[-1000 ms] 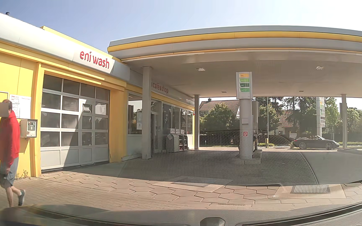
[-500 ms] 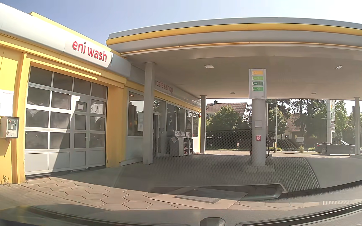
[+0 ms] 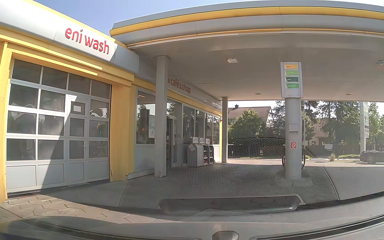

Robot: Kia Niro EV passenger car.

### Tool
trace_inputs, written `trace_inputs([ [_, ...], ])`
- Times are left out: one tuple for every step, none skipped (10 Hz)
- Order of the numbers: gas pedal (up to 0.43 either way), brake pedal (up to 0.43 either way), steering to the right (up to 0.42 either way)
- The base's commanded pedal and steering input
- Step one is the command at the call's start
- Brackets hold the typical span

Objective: Follow the waypoints while adhering to traffic rules and regulations

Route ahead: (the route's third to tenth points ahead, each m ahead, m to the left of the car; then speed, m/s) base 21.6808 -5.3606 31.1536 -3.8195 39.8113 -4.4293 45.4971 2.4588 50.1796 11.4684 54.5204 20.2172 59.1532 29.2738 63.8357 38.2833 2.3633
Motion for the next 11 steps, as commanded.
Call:
trace_inputs([
  [0.000, 0.030, -0.101],
  [0.000, 0.030, -0.099],
  [0.000, 0.030, -0.097],
  [0.000, 0.030, -0.094],
  [0.000, 0.030, -0.094],
  [0.000, 0.030, -0.094],
  [0.000, 0.030, -0.094],
  [0.000, 0.030, -0.092],
  [0.000, 0.030, -0.080],
  [0.000, 0.030, -0.056],
  [0.000, 0.030, -0.017],
])
